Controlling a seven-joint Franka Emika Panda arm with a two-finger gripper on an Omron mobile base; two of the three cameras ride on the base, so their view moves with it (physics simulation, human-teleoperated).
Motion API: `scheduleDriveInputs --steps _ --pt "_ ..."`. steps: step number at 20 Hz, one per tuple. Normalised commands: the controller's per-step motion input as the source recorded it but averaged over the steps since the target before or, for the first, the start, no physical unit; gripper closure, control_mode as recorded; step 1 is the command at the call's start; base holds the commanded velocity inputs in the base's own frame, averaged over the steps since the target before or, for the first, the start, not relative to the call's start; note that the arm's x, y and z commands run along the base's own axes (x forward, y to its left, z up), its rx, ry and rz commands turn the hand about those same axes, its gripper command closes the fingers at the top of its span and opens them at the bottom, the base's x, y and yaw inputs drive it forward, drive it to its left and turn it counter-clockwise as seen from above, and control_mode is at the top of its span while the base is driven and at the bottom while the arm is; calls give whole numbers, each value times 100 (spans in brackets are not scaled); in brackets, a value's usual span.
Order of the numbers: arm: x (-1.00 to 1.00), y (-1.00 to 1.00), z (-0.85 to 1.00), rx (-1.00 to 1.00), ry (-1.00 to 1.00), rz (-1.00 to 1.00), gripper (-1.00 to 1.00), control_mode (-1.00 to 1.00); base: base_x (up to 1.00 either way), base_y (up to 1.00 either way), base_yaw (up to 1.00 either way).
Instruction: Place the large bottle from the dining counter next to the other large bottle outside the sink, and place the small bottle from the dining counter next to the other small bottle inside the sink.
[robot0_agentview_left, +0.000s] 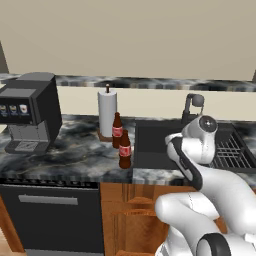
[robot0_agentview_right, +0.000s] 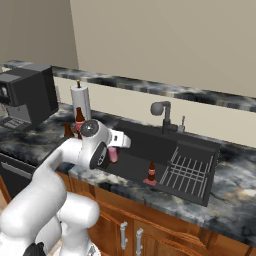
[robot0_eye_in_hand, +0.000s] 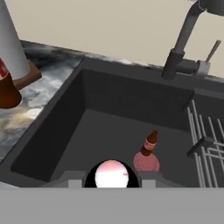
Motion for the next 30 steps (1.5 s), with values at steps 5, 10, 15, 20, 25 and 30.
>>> scheduleDriveInputs --steps 5,10,15,20,25,30 --pt "5 0 -27 -7 -3 6 100 -100 0 0 0" --pt "12 -9 -22 0 -6 9 100 -100 0 0 0" --pt "22 -18 -9 0 -5 10 100 -100 0 0 0" --pt "21 -1 -15 -2 -2 8 100 -100 0 0 0" --pt "21 0 -25 -9 0 6 100 -100 0 0 0" --pt "13 0 -7 -12 0 0 100 -100 0 0 0"
